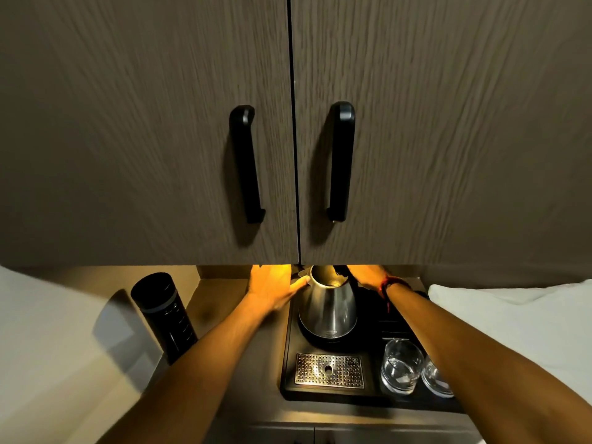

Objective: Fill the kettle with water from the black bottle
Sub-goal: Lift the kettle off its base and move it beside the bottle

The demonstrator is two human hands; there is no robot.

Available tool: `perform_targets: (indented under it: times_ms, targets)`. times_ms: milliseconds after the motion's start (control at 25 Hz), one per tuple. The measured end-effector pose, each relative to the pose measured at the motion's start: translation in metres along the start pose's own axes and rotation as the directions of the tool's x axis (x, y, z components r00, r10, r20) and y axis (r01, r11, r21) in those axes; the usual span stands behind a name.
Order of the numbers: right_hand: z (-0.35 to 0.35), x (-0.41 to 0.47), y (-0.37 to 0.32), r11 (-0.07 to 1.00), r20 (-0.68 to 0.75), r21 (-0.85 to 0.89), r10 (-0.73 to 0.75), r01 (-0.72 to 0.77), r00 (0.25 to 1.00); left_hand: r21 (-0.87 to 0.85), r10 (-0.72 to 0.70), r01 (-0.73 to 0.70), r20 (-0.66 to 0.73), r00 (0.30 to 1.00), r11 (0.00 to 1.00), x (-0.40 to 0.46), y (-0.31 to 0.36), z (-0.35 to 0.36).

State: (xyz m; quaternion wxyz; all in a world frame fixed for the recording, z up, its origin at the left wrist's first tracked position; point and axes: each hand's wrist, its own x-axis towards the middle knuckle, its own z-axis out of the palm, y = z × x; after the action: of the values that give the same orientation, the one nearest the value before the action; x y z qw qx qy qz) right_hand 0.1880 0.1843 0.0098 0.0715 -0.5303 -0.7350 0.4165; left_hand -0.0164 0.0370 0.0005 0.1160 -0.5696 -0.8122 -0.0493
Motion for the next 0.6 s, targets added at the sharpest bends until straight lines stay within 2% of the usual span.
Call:
perform_targets:
  times_ms: [40,120,200,320,400,440,520,600]
  targets:
    - [-0.002,0.003,0.003,0.998,-0.003,0.061,-0.022,0.022,1.0,0.012,0.01,-0.01,0.006,1.0,1.0,0.001,0.001,-0.002]
    - [0.0,0.003,0.0,0.986,-0.05,0.049,-0.155,0.157,0.987,0.03,0.032,-0.032,0.019,0.999,0.999,0.003,0.0,-0.005]
    - [0.0,-0.008,-0.006,0.97,-0.11,0.091,-0.214,0.224,0.971,0.029,0.04,-0.041,0.02,0.999,0.999,0.004,-0.001,-0.005]
    - [0.005,-0.006,0.005,0.971,-0.12,0.103,-0.202,0.215,0.972,0.03,0.047,-0.047,0.01,0.999,0.998,0.003,-0.002,-0.008]
    - [0.009,-0.01,0.006,0.981,-0.124,0.077,-0.17,0.181,0.977,0.02,0.047,-0.047,0.014,0.999,0.999,0.001,-0.005,-0.011]
    - [0.009,-0.01,0.002,0.977,-0.148,0.016,-0.209,0.214,0.967,0.027,0.039,-0.039,0.008,0.999,0.999,-0.001,-0.007,-0.014]
    - [0.01,-0.011,-0.009,0.972,-0.165,0.046,-0.219,0.229,0.962,0.012,-0.005,0.005,0.009,1.0,1.0,-0.007,-0.015,-0.022]
    - [0.015,-0.011,-0.022,0.976,-0.147,0.005,-0.213,0.216,0.966,-0.045,-0.061,0.062,0.007,0.998,0.997,-0.011,-0.025,-0.026]
